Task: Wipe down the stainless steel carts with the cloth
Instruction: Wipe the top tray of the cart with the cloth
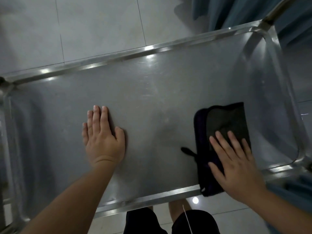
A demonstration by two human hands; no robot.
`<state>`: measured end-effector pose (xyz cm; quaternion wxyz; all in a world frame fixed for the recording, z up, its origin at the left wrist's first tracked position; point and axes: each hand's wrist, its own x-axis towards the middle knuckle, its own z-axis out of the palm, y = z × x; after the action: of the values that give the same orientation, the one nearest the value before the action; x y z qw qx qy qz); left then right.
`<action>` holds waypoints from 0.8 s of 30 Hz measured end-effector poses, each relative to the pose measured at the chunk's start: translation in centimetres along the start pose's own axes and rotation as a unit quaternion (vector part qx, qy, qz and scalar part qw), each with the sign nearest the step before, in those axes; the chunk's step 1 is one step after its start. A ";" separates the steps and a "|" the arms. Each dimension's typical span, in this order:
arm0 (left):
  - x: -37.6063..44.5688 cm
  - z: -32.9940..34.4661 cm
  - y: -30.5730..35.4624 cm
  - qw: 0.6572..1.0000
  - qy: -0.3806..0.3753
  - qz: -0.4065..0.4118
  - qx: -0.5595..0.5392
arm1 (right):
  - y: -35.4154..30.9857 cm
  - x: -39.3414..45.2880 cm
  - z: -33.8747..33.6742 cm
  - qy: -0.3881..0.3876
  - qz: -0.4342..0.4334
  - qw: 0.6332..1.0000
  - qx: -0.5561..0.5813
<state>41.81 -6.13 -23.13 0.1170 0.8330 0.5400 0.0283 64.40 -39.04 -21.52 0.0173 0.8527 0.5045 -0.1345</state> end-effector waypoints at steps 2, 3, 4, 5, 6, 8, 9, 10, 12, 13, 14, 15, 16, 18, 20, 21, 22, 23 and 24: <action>-0.1 0.2 -0.1 1.000 -0.002 0.004 0.004 | -0.5 -0.7 0.1 -0.024 0.009 1.000 -0.008; -0.1 0.2 -0.1 1.000 -0.003 0.006 0.007 | -0.6 0.0 -0.1 -0.027 0.010 1.000 -0.008; -0.1 0.3 -0.1 1.000 -0.005 0.007 0.009 | -0.7 1.2 -0.4 -0.024 0.007 1.000 -0.008; -0.1 0.3 -0.2 1.000 -0.007 0.008 0.012 | -0.8 2.9 -0.8 -0.015 0.000 1.000 -0.007; -0.1 0.3 -0.3 1.000 -0.007 0.009 0.014 | -1.0 5.0 -1.2 -0.003 -0.007 1.000 -0.005; 0.0 0.3 -0.3 1.000 -0.006 0.011 0.015 | -1.6 10.5 -2.4 0.026 -0.009 1.000 0.001; 0.0 0.3 -0.3 1.000 -0.006 0.012 0.015 | -1.9 13.7 -3.1 0.033 -0.006 0.999 0.005; 0.0 0.4 -0.3 1.000 -0.007 0.013 0.014 | -2.1 17.1 -3.8 0.036 -0.002 0.999 0.010; 0.0 0.4 -0.3 1.000 -0.006 0.014 0.013 | -2.6 23.6 -5.2 0.041 0.015 0.999 0.024; 0.0 0.4 -0.3 1.000 -0.005 0.013 0.013 | -2.9 26.6 -5.9 0.043 0.028 0.998 0.029; 0.0 0.4 -0.4 1.000 -0.003 0.012 0.013 | -3.3 29.2 -6.6 0.043 0.043 0.998 0.034; 0.0 0.4 -0.4 1.000 -0.001 0.011 0.012 | -3.9 31.2 -7.1 0.043 0.057 0.997 0.041; 0.0 0.4 -0.5 1.000 0.001 0.010 0.011 | -4.6 32.6 -7.4 0.044 0.072 0.995 0.049; 0.0 0.3 -0.5 1.000 0.005 0.006 0.006 | -5.6 33.6 -7.3 0.049 0.095 0.992 0.061; 0.0 0.3 -0.3 1.000 0.008 0.002 -0.002 | -5.8 32.7 -6.9 0.050 0.097 0.992 0.070; 0.0 0.2 -0.3 1.000 0.007 0.002 -0.006 | -5.8 31.6 -6.7 0.048 0.090 0.992 0.071; -0.1 0.2 -0.1 1.000 0.006 0.002 -0.009 | -5.8 30.3 -6.5 0.046 0.081 0.994 0.065; -0.1 0.1 -0.1 1.000 0.003 0.003 -0.011 | -6.0 28.4 -6.2 0.044 0.073 0.995 0.054; -0.2 0.0 -0.1 1.000 -0.001 0.003 -0.012 | -6.3 26.1 -5.8 0.044 0.068 0.996 0.046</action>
<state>41.68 -6.28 -23.16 0.1273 0.8333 0.5369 0.0340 72.02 -12.65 -21.69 -0.0352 0.8900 0.4388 -0.1185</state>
